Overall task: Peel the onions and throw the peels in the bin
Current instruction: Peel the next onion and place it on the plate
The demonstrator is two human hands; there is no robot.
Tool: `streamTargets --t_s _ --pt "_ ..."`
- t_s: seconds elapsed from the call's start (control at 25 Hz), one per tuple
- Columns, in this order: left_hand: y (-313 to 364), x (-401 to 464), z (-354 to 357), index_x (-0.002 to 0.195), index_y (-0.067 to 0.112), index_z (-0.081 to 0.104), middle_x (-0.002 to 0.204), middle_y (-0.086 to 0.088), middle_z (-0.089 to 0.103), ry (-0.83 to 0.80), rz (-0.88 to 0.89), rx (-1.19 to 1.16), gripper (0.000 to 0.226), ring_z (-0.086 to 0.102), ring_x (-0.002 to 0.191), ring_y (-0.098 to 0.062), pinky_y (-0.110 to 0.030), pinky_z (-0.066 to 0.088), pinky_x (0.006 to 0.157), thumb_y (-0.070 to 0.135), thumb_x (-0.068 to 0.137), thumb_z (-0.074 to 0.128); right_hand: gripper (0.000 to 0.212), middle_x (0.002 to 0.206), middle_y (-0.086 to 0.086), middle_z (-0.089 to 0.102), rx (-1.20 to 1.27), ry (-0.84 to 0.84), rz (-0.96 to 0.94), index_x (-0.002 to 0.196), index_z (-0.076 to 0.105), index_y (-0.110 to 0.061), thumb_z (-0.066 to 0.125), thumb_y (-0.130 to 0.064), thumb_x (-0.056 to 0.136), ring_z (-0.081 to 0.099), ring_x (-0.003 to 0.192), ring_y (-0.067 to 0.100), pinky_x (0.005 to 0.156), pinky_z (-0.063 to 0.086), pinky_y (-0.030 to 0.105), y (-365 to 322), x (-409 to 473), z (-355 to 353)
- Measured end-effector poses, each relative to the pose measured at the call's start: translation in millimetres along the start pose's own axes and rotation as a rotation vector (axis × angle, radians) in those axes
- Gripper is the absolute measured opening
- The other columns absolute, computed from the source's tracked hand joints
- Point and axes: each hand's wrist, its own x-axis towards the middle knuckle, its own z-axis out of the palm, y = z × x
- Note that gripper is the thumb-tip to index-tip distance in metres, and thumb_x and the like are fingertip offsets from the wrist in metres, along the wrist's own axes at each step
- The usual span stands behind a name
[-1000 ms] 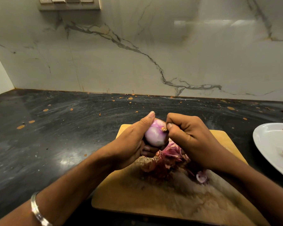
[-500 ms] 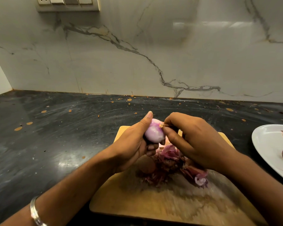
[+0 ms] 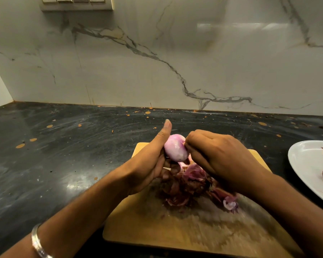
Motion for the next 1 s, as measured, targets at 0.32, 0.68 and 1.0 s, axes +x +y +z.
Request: streamTargets --t_s 0.32,0.68,1.0 --pt "5.4 -5.3 5.6 0.08 0.002 0.056 0.068 -0.013 0.046 0.086 0.016 0.176 0.085 0.035 0.046 -0.01 -0.018 0.025 0.04 0.082 0.086 0.027 0.034 0.074 -0.005 0.048 -0.08 -0.024 -0.122 0.085 0.052 -0.015 0.033 -0.038 0.101 0.034 0.056 0.011 0.044 0.031 0.027 -8.5 3.7 -6.1" --pt "1.7 -2.7 8.3 0.094 0.009 0.05 0.063 0.003 0.043 -0.021 0.213 0.083 0.044 0.03 0.05 -0.008 -0.02 0.024 0.045 0.052 0.098 0.04 0.022 0.055 -0.009 0.038 0.372 0.037 0.254 0.066 0.038 -0.021 0.036 -0.038 0.08 0.034 0.053 0.012 0.052 0.027 0.031 -15.1 7.8 7.1" --pt "-0.4 -1.5 6.1 0.117 0.004 0.048 0.08 -0.012 0.06 -0.042 0.24 -0.131 0.04 0.043 0.057 -0.013 -0.024 0.035 0.054 0.037 0.096 0.042 0.024 0.047 -0.011 0.04 0.875 0.029 0.43 0.066 0.045 -0.012 0.047 -0.015 0.09 0.033 0.042 0.003 0.043 0.028 0.021 -7.5 9.0 3.1"
